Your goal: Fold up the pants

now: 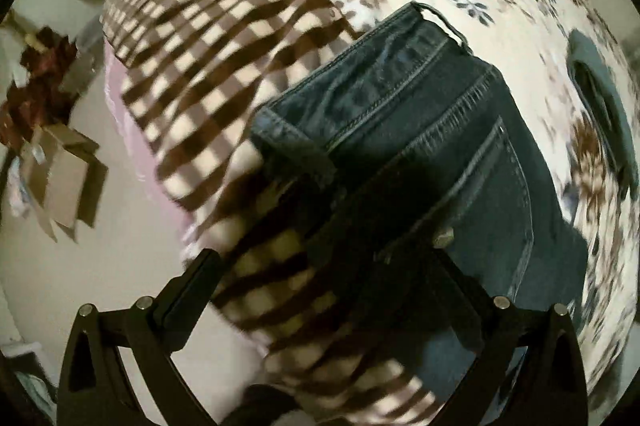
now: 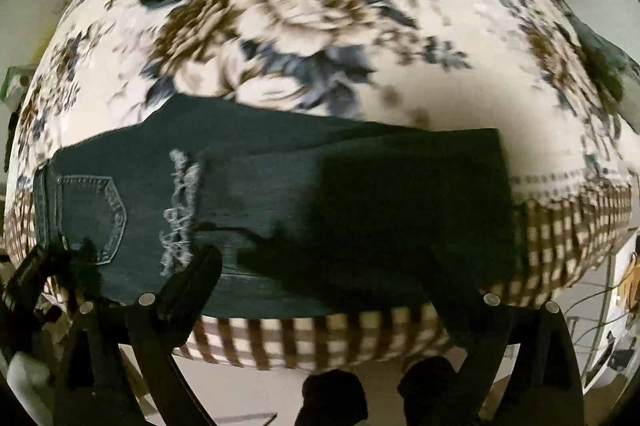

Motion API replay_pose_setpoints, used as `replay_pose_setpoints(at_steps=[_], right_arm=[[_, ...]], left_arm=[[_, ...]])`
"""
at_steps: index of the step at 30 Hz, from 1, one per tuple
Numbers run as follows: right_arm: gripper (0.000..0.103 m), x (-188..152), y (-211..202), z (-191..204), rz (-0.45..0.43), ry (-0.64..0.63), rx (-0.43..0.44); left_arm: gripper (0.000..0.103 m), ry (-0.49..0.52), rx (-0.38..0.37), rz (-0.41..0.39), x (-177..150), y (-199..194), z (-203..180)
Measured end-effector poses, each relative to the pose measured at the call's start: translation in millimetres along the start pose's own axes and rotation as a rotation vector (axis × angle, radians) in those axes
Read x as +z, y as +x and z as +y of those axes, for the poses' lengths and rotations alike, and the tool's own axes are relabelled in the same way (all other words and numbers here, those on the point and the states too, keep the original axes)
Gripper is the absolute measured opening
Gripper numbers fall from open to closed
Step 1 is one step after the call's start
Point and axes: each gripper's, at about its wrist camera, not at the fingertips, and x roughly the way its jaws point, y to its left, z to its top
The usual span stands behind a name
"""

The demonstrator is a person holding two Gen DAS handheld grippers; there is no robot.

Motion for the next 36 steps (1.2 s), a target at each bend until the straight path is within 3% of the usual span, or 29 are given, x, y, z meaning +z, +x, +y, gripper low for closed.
replay_pose_setpoints(at_steps=[4, 9, 13, 14, 15, 16, 19, 25, 29, 31, 33, 36], right_arm=[[0.099, 0, -12, -32, -0.009, 0.046, -0.005], [0.099, -3, -6, -62, 0.018, 0.113, 0.001], [0.099, -6, 9, -64, 0.055, 0.117, 0.023], [0.099, -7, 14, -62, 0.066, 0.109, 0.012], [0.099, -8, 19, -60, 0.076, 0.101, 0.009], [0.099, -10, 23, -59, 0.084, 0.097, 0.007], [0.099, -15, 29, -53, 0.089, 0.071, -0.018], [0.099, -20, 32, -47, 0.094, 0.050, -0.024], [0.099, -23, 35, -43, 0.085, 0.016, -0.050], [0.099, -24, 37, -43, 0.083, 0.015, -0.057], [0.099, -24, 39, -43, 0.088, 0.014, -0.060], [0.099, -22, 34, -40, 0.071, -0.006, -0.083]], left_arm=[[0.103, -0.078, -0.146, 0.007, 6, 13, 6], [0.095, -0.179, -0.251, -0.015, 6, 8, 21], [0.093, -0.250, -0.338, -0.040, 1, 13, 36], [0.087, -0.266, -0.354, -0.039, 4, 18, 38], [0.069, -0.287, -0.370, -0.028, 5, 23, 40], [0.060, -0.303, -0.409, -0.021, 4, 25, 42], [0.045, -0.288, -0.466, -0.047, 2, 27, 45], [0.023, -0.202, -0.477, -0.117, 1, 3, 41], [0.025, -0.201, -0.511, -0.141, 7, -2, 37], [0.043, -0.250, -0.523, -0.099, 13, 16, 40], [0.049, -0.322, -0.563, -0.062, 17, 40, 44], [0.048, -0.322, -0.547, -0.086, 18, 44, 39]])
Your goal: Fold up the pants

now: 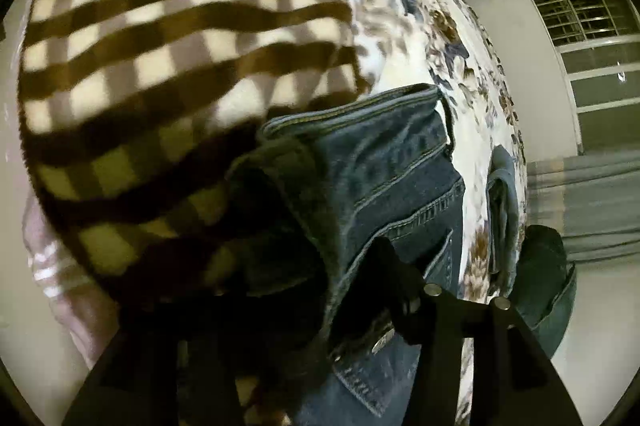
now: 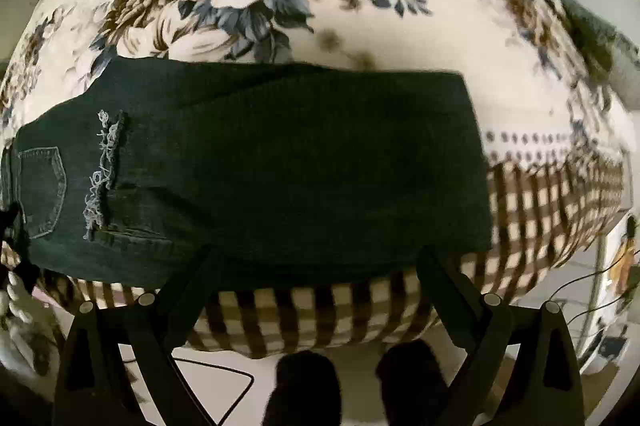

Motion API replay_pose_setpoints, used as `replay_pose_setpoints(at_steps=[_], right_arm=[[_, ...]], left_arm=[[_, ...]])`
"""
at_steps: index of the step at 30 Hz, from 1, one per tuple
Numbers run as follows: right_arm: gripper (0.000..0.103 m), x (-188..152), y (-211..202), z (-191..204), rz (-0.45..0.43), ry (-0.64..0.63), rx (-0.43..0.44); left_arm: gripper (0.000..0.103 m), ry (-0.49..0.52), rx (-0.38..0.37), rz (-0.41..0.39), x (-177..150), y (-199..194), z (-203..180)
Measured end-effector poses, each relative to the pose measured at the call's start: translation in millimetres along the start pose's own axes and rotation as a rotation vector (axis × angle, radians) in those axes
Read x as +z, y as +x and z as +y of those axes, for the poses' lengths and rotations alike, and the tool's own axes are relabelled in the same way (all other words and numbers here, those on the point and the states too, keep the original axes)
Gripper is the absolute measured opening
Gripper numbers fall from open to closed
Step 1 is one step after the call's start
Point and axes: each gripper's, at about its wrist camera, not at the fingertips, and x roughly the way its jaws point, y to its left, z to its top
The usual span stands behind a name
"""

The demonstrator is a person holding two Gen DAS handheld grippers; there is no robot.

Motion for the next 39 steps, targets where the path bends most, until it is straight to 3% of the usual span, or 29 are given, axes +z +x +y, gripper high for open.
replay_pose_setpoints(at_steps=[6, 13, 22, 30, 39], right_arm=[[0.099, 7, -40, 9, -0.118, -0.048, -0.003], [0.099, 6, -59, 0, -0.126, -0.036, 0.071], [0.099, 10, -60, -21, -0.119, -0.023, 0.147], [0.099, 21, -48, -48, -0.081, -0.002, 0.186], [0.099, 31, -41, -71, -0.060, 0.015, 0.187]], left_arm=[[0.034, 0.050, 0.046, -0.030, -4, -13, -15], [0.019, 0.152, 0.142, -0.086, -15, -37, -54], [0.017, 0.305, 0.204, -0.200, -44, -83, -112], [0.017, 0.250, 0.216, -0.240, -62, -106, -110], [0.018, 0.263, 0.240, -0.254, -70, -114, -118]])
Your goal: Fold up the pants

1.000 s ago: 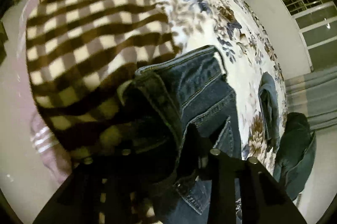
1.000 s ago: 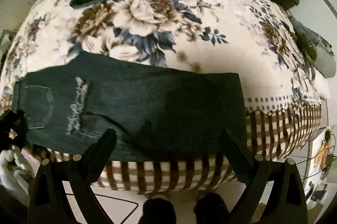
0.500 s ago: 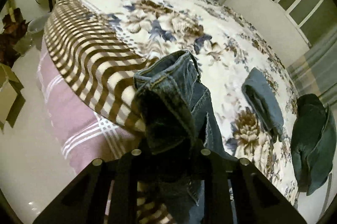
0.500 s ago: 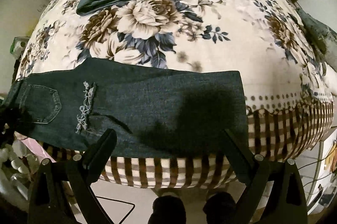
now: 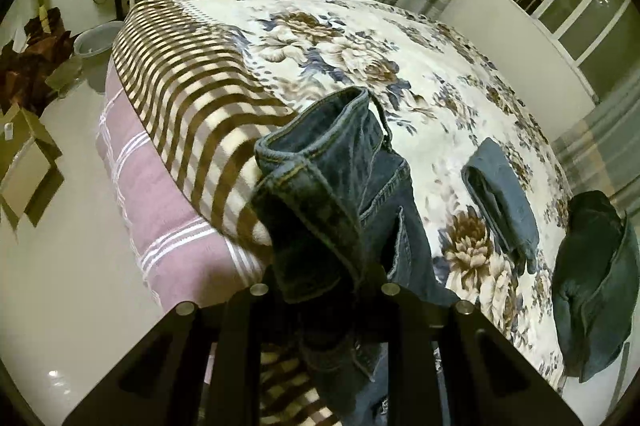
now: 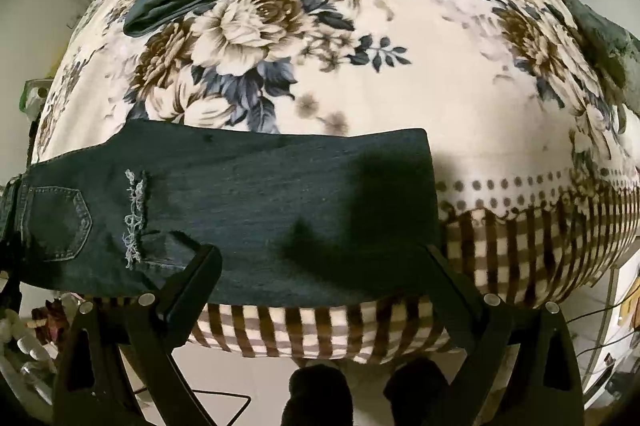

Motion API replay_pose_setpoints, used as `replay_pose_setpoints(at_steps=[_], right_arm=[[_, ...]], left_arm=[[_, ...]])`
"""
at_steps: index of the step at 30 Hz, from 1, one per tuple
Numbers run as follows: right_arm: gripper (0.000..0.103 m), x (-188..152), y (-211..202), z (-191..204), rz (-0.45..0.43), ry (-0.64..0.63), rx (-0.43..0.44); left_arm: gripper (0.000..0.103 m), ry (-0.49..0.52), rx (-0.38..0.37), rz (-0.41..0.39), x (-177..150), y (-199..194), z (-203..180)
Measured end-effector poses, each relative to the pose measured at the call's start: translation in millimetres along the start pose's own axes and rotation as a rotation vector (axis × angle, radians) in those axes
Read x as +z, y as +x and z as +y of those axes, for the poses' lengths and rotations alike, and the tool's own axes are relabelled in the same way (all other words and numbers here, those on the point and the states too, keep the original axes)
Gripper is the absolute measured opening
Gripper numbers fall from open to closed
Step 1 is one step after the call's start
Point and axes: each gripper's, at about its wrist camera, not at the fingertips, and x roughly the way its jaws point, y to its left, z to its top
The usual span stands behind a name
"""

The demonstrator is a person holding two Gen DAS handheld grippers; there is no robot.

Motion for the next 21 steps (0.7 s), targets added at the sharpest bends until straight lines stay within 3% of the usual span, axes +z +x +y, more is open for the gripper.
replay_pose_setpoints(at_steps=[5, 8, 12, 16, 21], right_arm=[[0.099, 2, 2, 3, 0.002, -0.001, -0.003], [0.099, 3, 3, 5, 0.008, 0.011, 0.012], [0.099, 6, -3, -1, -0.004, 0.043, 0.024], [0.099, 8, -13, -31, -0.018, 0.071, 0.010], [0.099, 1, -16, -102, -0.017, 0.112, -0.046]], left_arm=[[0.017, 0.116, -0.029, -0.080, -3, -29, -34], [0.016, 0.191, -0.087, -0.112, -9, -49, -59], [0.016, 0.375, -0.181, -0.141, -36, -80, -111], [0.016, 0.547, -0.285, -0.142, -90, -110, -166], [0.016, 0.700, -0.384, -0.060, -187, -118, -225]])
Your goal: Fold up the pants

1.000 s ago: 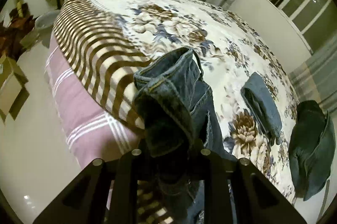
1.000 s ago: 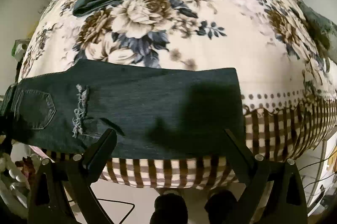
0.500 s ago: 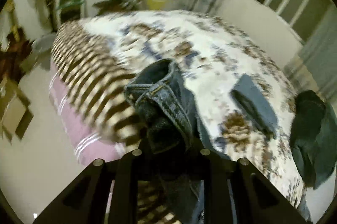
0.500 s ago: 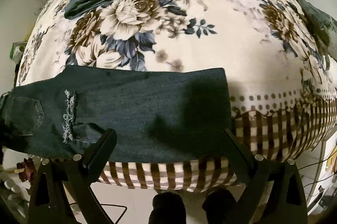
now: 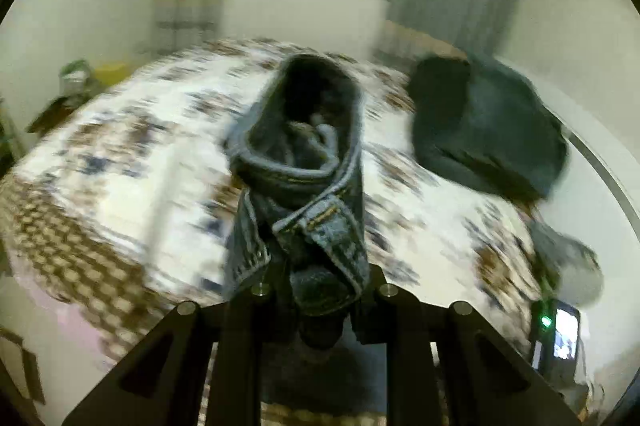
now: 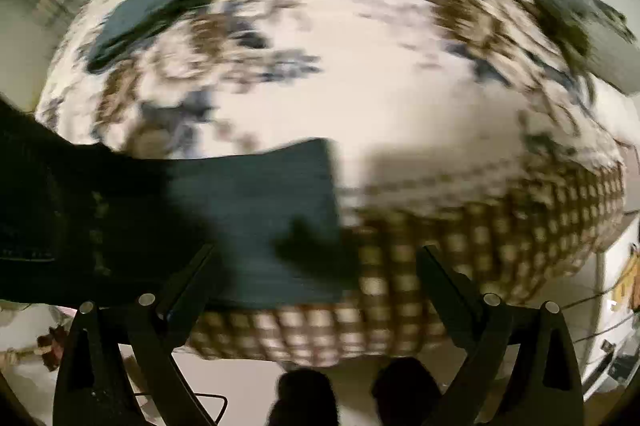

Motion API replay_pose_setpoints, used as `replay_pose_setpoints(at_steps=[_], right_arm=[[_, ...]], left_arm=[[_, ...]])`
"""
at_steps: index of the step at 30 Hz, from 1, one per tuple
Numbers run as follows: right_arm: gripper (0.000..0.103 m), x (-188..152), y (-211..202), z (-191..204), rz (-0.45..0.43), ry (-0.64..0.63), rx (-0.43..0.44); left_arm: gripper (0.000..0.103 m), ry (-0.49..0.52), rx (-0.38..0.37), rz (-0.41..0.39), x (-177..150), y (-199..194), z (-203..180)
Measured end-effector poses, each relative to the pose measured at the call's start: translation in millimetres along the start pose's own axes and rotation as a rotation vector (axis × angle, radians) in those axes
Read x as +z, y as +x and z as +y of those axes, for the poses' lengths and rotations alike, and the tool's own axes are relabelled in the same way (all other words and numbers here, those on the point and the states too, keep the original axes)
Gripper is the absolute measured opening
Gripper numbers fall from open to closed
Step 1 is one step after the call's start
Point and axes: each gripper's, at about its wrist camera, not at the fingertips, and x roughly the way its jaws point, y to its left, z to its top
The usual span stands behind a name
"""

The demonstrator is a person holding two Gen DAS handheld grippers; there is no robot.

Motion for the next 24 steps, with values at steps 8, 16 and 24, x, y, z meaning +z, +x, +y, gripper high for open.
replay_pose_setpoints(at_steps=[8, 16, 24], right_arm=[[0.099, -18, 21, -158, 0.088, 0.168, -0.098], [0.099, -26, 22, -248, 0.095, 0.283, 0.041], [0.100, 20, 32, -211, 0.085, 0.272, 0.458]], left_arm=[[0.019, 0.220, -0.038, 0.312, -114, 93, -127], [0.073, 0.184, -0.044, 0.461, -140, 112, -142], [0.088, 0.111, -0.064, 0.368, -82, 67, -107]])
